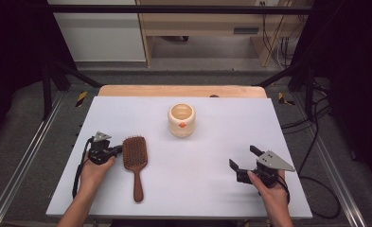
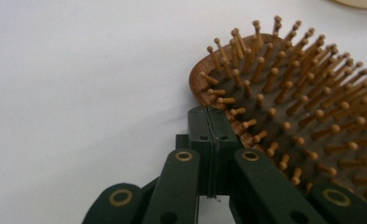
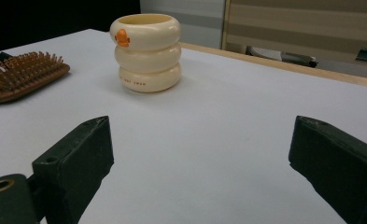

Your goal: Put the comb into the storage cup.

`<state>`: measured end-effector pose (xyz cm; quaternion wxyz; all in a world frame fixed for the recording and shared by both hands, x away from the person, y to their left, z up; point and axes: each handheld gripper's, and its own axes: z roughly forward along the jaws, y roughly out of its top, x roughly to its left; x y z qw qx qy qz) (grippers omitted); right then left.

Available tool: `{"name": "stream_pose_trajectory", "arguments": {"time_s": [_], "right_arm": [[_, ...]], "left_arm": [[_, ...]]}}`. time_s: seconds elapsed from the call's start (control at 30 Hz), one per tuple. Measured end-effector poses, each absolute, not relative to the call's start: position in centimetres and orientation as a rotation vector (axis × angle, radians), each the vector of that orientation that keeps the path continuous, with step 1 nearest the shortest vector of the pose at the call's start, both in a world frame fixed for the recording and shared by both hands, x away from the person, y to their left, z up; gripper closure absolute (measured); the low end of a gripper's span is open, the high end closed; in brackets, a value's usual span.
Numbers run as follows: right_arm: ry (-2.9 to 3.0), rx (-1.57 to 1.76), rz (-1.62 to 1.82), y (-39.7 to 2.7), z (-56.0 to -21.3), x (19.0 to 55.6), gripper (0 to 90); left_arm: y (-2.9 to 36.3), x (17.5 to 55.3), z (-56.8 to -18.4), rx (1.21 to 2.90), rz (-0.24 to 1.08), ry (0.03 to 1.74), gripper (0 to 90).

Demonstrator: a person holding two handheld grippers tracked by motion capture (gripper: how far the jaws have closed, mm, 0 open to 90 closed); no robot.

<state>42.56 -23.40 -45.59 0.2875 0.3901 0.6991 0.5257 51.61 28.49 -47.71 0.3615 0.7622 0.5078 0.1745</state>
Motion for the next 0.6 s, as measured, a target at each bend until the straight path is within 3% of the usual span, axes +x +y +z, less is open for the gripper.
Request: {"name": "stream_pose_trajectory", "arguments": {"time_s": [0.6], "right_arm": [[1.880, 1.044, 1.413, -23.3, -45.6, 42.5, 6.8]], "left_arm": [[25.3, 54.4, -46.7, 2.076, 0.422, 1.187, 90.0]]}}
